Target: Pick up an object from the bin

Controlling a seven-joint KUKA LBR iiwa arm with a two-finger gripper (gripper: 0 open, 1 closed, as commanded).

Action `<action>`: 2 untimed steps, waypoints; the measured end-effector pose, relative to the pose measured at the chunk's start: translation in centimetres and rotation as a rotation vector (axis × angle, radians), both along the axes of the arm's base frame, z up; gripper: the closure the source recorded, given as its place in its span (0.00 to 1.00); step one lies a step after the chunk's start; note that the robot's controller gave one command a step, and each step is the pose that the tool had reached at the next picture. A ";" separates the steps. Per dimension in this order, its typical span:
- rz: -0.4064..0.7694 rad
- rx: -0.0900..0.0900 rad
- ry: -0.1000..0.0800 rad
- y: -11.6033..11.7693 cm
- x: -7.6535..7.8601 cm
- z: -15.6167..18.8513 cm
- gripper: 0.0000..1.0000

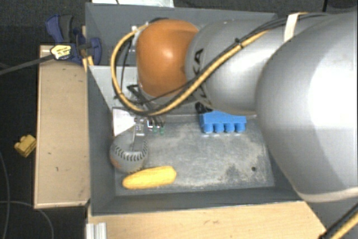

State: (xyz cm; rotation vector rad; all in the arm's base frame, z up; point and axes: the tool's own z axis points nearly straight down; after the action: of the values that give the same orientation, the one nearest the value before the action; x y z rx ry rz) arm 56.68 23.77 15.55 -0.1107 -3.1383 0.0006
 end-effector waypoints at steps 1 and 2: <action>-0.219 0.006 -0.012 -3.9 -1.4 -6.7 1.00; -0.221 0.006 -0.012 -3.9 -1.4 -6.7 1.00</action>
Offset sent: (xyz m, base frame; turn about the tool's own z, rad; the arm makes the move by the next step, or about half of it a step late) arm 0.0000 0.0000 0.0000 0.0000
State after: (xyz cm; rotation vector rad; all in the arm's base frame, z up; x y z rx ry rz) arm 55.26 19.88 8.84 -0.4574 -3.1189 -0.0103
